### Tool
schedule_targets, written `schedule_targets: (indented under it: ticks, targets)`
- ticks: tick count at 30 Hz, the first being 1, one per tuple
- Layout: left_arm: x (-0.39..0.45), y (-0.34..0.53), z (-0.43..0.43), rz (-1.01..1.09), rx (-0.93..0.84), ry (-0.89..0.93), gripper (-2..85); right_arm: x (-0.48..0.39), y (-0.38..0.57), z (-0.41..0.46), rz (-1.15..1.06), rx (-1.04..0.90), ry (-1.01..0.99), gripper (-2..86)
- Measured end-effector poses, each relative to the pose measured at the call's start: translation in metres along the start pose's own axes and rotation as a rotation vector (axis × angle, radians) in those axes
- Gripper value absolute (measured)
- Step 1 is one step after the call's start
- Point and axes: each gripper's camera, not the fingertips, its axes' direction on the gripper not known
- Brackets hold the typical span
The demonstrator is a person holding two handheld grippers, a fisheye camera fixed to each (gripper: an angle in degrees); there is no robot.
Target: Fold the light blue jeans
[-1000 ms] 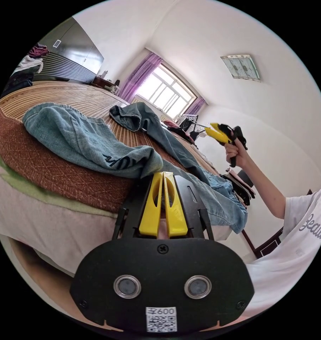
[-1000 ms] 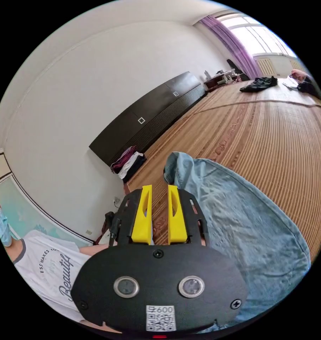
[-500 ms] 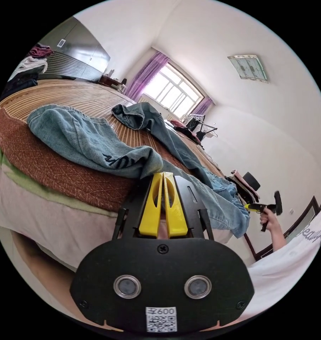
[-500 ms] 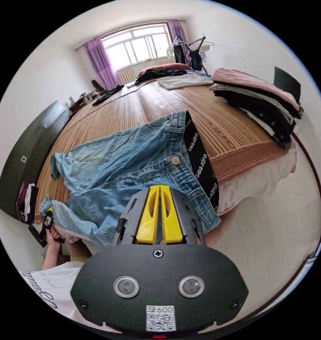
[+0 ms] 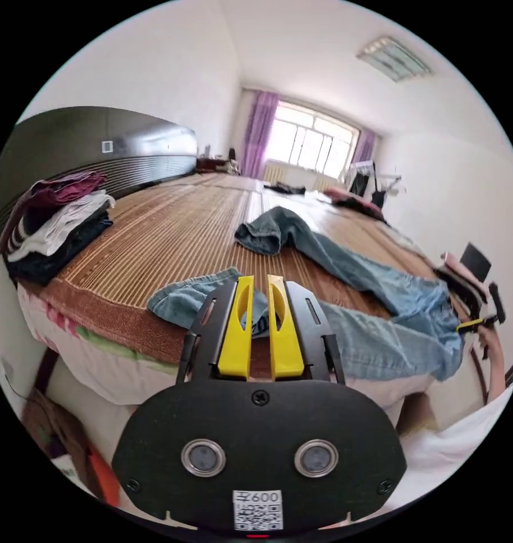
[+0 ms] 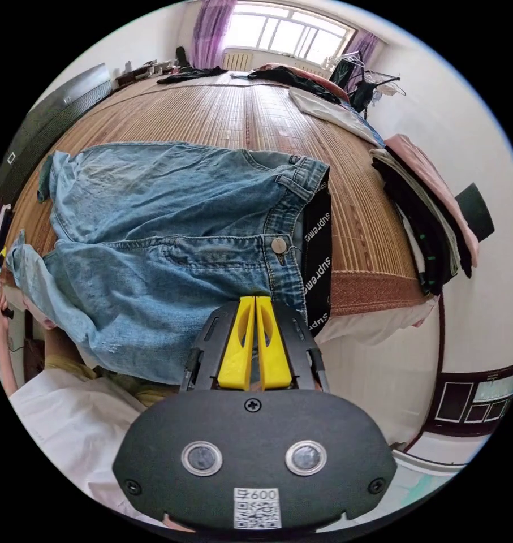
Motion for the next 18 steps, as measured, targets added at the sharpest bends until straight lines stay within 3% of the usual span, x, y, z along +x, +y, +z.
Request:
schedule_targets:
  ticks: [2,6,11,14,16,18]
  targets:
    - [0.0,-0.003,0.038,0.027,-0.214,-0.137,1.7,-0.023,0.003,-0.008,-0.014,0.041,0.088,-0.8]
    - [0.023,0.004,0.051,0.22,-0.257,-0.334,1.5,-0.061,0.004,-0.011,-0.042,0.124,0.323,-0.8]
    - [0.004,0.004,0.056,0.208,-0.224,-0.253,1.1,-0.063,-0.032,0.032,-0.139,-0.05,0.298,-0.9]
    - [-0.044,0.02,0.036,-0.018,-0.094,-0.238,1.0,-0.054,-0.047,0.029,-0.126,-0.048,0.276,-0.9]
    - [-0.091,0.044,0.017,-0.311,-0.014,-0.171,1.0,-0.043,-0.052,0.026,-0.104,-0.035,0.245,-0.9]
    - [-0.102,0.055,0.006,-0.353,0.024,-0.152,1.1,-0.038,-0.054,0.025,-0.104,-0.022,0.239,-0.9]
